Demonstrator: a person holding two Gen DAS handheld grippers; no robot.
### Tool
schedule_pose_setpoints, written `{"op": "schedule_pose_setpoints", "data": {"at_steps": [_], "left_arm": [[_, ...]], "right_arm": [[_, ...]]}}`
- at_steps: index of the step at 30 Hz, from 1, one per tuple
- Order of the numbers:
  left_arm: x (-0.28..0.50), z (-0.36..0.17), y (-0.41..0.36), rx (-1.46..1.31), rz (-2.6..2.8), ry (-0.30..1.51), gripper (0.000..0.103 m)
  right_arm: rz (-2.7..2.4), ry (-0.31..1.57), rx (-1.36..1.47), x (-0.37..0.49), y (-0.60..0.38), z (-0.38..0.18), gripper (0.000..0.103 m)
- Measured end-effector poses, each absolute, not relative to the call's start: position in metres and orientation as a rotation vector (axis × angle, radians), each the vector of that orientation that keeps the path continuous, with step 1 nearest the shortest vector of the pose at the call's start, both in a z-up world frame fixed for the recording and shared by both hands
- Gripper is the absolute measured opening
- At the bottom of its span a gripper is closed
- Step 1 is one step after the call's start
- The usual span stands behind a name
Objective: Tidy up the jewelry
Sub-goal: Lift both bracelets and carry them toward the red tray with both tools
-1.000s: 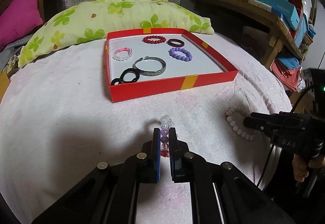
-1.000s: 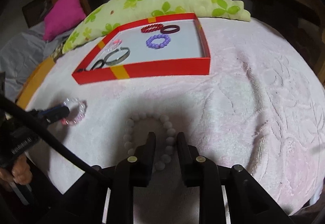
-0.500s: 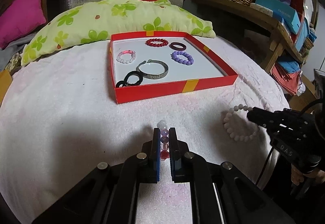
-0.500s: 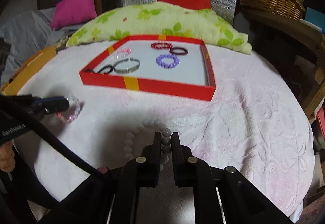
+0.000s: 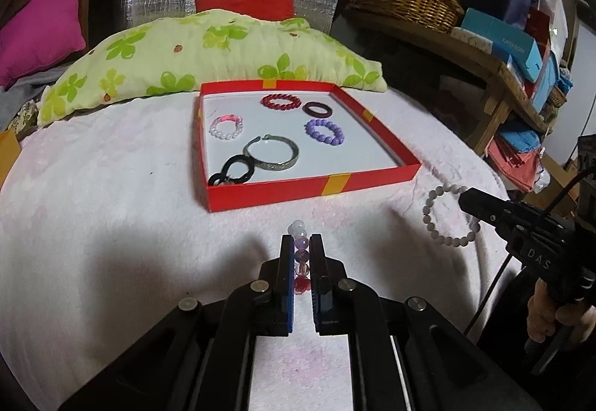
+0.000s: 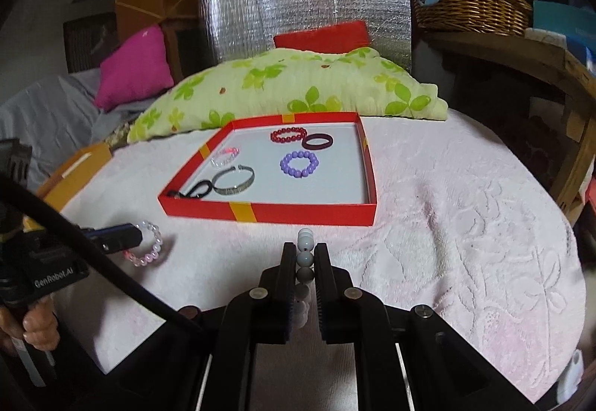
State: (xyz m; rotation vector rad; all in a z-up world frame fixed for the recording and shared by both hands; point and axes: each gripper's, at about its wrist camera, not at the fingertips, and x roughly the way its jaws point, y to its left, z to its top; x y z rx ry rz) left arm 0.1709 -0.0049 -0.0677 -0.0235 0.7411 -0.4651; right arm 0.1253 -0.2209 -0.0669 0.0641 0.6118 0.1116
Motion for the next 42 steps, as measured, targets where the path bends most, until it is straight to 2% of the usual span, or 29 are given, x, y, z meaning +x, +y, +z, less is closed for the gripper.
{"op": "schedule_pose_setpoints", "data": {"at_steps": [20,26,35,42], "left_arm": [[0.173,-0.056,-0.027,-0.043,-0.515,0.746,0.008],[0.183,-0.033,-0.036,-0.031,-0.535,0.725,0.008],[0.242,0.005,-0.056,0.008,-0.520,0.671,0.008],[0.293,-0.001,-0.068,-0.022,-0.496,0.693,0.008]], "right_arm": [[0.159,0.549,0.234,0.154,-0.259,-0.030,0.010],[0.191,0.553,0.277,0.181,-0.265,-0.020,0.010],[0.211,0.569,0.364,0.219,-0.283,-0.013,0.011],[0.235,0.640,0.365,0.249,-0.280,-0.027,0.011]]}}
